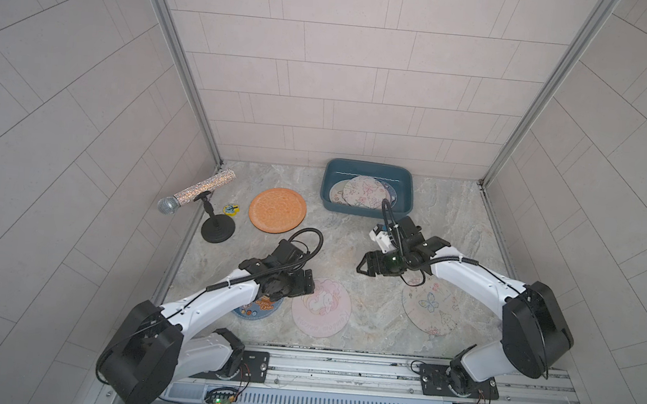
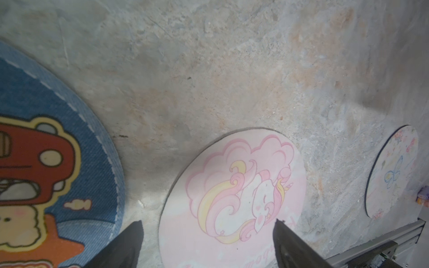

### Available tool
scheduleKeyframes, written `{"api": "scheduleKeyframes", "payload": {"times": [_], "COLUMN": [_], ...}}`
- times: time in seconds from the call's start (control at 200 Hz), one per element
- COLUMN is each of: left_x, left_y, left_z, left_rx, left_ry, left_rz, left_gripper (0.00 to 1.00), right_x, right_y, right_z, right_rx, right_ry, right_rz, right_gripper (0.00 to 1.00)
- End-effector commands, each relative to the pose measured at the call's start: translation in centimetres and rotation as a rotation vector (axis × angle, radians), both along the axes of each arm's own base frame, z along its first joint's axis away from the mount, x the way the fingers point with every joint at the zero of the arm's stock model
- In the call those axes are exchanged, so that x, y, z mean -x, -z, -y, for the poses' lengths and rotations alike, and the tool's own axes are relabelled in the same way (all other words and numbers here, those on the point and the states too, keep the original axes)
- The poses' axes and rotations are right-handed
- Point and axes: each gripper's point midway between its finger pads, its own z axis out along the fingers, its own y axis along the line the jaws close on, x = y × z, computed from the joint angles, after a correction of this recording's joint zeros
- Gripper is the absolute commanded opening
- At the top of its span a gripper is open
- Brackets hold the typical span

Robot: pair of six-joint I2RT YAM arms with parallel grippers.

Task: Put the coasters into the storage box
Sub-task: Pick up the coaster from the center of the board.

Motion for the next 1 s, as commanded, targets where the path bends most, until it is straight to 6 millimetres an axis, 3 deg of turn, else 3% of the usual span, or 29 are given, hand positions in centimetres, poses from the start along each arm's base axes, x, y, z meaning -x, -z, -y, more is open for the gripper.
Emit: {"api": "scheduleKeyframes", "payload": {"times": [0.0,0.32,0.996], "left_x": [0.9,2.0,3.0], "left_y": [0.8,1.8,3.2], "left_z": [-0.7,-1.5,-0.3], "left_rx": [-0.036,-0.094,-0.104], "left_ry": [-0.035,-0.029,0.017], "left_rz": [-0.016,-0.06,-0.147], "left_gripper": [0.87,0.81,0.68], "right_x": [1.8,4.3,5.0], "right_y": [0.6,2.7,6.1], "right_z": [-0.9,-3.1,-3.7], "right_rx": [-0.003,0.024,0.102], "right_ry": [-0.016,-0.066,-0.053], "right_rz": [-0.002,-0.011,-0.043], "right_gripper": [0.78,0.78,0.73]}}
